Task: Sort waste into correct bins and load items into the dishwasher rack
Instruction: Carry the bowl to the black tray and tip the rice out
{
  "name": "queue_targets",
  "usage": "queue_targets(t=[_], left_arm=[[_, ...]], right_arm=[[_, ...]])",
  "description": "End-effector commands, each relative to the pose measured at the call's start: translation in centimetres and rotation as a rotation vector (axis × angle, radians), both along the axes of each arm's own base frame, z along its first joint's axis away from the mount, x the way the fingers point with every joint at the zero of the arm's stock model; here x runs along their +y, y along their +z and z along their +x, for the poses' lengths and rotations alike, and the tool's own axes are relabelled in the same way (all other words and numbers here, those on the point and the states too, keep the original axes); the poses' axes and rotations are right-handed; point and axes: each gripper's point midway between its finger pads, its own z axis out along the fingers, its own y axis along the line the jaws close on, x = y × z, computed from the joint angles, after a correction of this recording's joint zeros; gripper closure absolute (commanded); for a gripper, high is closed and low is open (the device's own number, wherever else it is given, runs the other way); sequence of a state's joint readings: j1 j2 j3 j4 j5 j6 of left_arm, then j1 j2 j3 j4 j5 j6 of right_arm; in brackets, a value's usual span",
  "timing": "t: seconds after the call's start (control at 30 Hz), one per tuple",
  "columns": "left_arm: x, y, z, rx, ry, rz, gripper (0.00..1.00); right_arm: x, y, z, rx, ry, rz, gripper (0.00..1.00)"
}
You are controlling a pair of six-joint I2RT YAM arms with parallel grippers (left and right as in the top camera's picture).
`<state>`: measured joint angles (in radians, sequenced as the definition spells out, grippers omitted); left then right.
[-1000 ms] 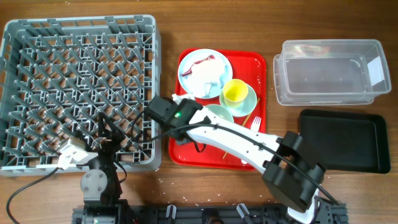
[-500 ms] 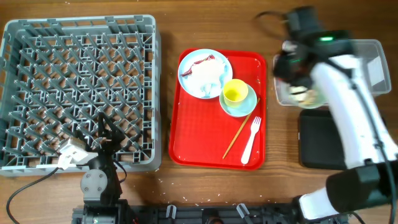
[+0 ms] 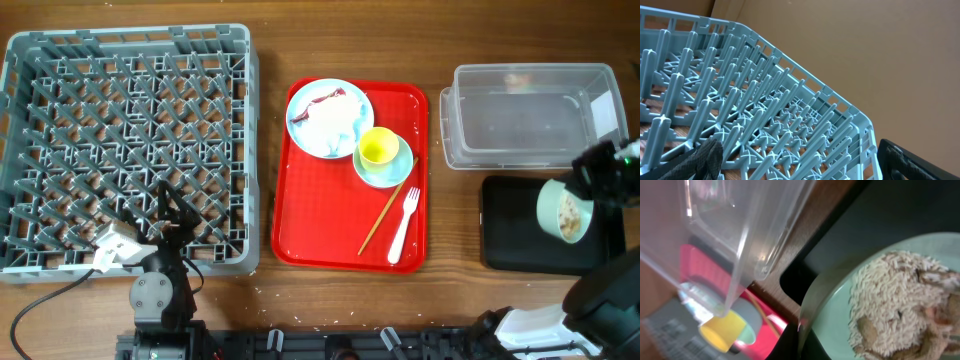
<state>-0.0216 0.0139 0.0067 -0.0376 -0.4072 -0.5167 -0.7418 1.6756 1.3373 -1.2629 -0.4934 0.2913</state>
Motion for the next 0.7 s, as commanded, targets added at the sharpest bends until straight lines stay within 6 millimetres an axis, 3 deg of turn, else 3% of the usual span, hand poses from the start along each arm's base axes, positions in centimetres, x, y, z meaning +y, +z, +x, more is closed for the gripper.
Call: queue_targets(t=[0.0, 0.23, 0.4, 0.6, 0.67], left_arm=[[0.2, 0.0, -0.1, 0.004, 0.014, 0.015, 0.0], [0.2, 0.0, -0.1, 0.005, 0.014, 0.014, 0.0], [0.2, 0.0, -0.1, 0.004, 0.014, 0.014, 0.0], [0.2, 0.0, -0.1, 0.004, 0.014, 0.015, 0.0], [0.2, 0.0, -0.1, 0.004, 0.014, 0.015, 0.0]], right_arm=[[1.5, 0.8, -0.3, -0.19, 0.048, 0.155, 0.96], [0.2, 1.1, -1.0, -0.407, -0.068, 0.275, 0.96], [-1.0, 2.1, -0.3, -0.565, -0.138, 0.32, 0.96], [-2.5, 2.9, 0.5, -0.648, -0.167, 0.308, 0.96], [-1.9, 3.2, 0.3, -0.648, -0.177, 0.347, 0.96]])
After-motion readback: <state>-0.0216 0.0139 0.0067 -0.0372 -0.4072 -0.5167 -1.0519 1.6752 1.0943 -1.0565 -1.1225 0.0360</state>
